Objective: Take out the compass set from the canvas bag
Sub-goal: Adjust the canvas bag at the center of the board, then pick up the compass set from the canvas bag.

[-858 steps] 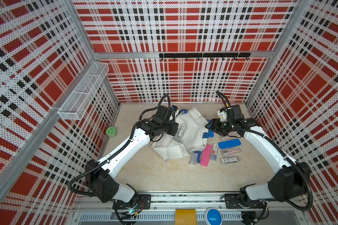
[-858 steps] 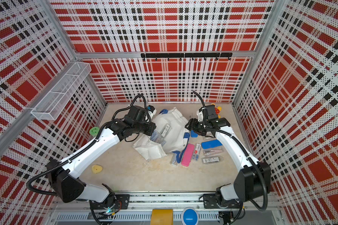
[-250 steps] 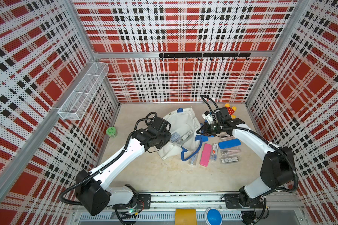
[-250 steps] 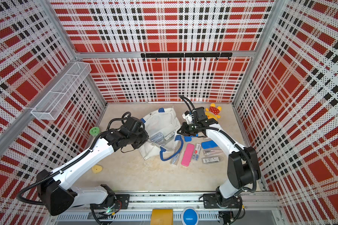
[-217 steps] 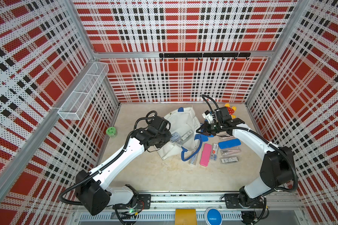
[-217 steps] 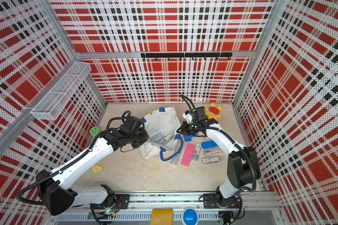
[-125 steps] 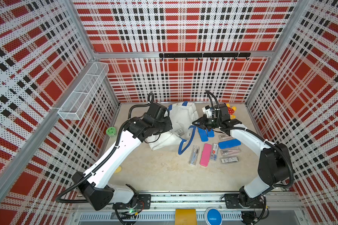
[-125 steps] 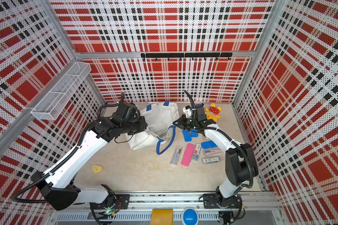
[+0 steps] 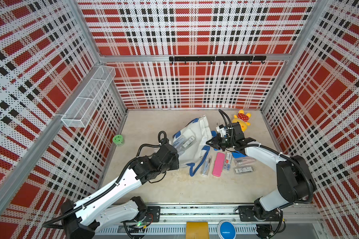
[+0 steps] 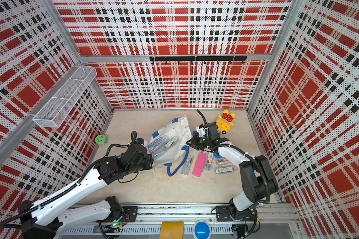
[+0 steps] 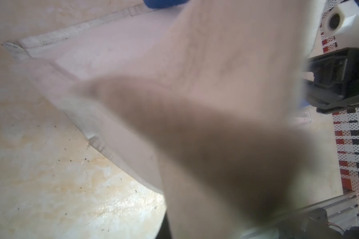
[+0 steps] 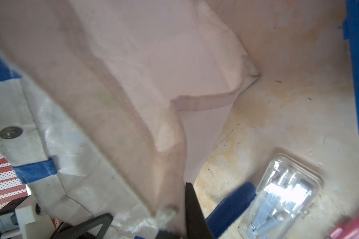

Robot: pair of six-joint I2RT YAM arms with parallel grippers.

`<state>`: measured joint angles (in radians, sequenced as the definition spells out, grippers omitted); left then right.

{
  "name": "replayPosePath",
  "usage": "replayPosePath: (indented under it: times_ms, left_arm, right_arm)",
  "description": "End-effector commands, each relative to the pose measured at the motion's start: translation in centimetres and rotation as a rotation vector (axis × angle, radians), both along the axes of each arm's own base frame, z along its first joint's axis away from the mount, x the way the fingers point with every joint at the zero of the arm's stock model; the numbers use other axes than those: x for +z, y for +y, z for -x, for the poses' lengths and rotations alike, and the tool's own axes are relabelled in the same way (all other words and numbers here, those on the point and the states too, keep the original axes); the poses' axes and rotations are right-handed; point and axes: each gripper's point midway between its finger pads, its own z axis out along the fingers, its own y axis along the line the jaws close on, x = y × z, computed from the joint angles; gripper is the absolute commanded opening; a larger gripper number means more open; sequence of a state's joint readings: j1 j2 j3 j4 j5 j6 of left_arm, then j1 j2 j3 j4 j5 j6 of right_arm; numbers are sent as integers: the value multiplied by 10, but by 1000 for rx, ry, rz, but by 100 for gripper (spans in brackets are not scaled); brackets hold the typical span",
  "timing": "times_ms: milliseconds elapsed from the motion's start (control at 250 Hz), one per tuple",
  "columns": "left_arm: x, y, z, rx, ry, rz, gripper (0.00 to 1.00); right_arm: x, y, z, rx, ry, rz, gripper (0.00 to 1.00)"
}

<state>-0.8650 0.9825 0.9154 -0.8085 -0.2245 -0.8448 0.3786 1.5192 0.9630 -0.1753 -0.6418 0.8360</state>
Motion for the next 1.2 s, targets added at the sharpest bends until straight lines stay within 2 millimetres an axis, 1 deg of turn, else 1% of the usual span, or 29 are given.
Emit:
replayPosePath:
  times_ms: [0,48,80,144,184,236,268,316,372,456,492,564,616,708,836,925,977,1109,1193]
  left_arm:
    - [13,-6,1,41,-71,60,0]
    - [12,-8,5,41,-76,67,0]
    - [10,-10,7,40,-76,76,0]
    - [4,-17,11,31,-70,83,0]
    - [0,-21,13,26,-64,78,0]
    - [-4,-26,15,20,-57,73,0]
    - [-7,-29,16,18,-53,69,0]
    - [-10,-35,17,12,-51,70,0]
    - [-11,-40,19,16,-51,73,0]
    - [-12,-45,22,18,-61,80,0]
    - [-12,-46,23,19,-71,79,0]
    - [-12,-46,26,22,-79,81,0]
    - [-12,-45,27,28,-83,87,0]
    - [-10,-44,30,35,-100,95,0]
    - [-13,-43,35,35,-104,97,0]
    - [-15,-43,37,38,-111,96,0]
    - [-15,-43,38,41,-114,101,0]
    - [-15,-44,40,40,-125,115,0]
    - [-15,-44,41,41,-132,122,0]
  right_arm:
    - [22,-24,12,-39,-78,136,28]
    - [39,-37,16,-76,-116,185,37]
    - [52,-44,19,-93,-149,206,41]
    - [79,-51,27,-108,-212,219,44]
    - [95,-49,35,-103,-250,218,44]
    - [110,-42,46,-77,-284,207,43]
    - [116,-36,54,-59,-288,196,39]
    - [118,-25,66,-25,-276,177,34]
    - [111,-12,79,6,-226,158,29]
    - [91,8,94,42,-117,144,20]
    - [83,16,99,54,-74,139,19]
    - [69,32,103,65,5,120,17]
    - [64,43,101,67,35,111,18]
    - [55,61,91,39,119,58,18]
    - [29,88,77,-48,274,-28,14]
    - [16,103,69,-105,336,-41,15]
    - [10,110,65,-139,351,-35,18]
    - [-15,123,55,-211,393,2,26]
    - [-30,131,49,-252,405,-3,35]
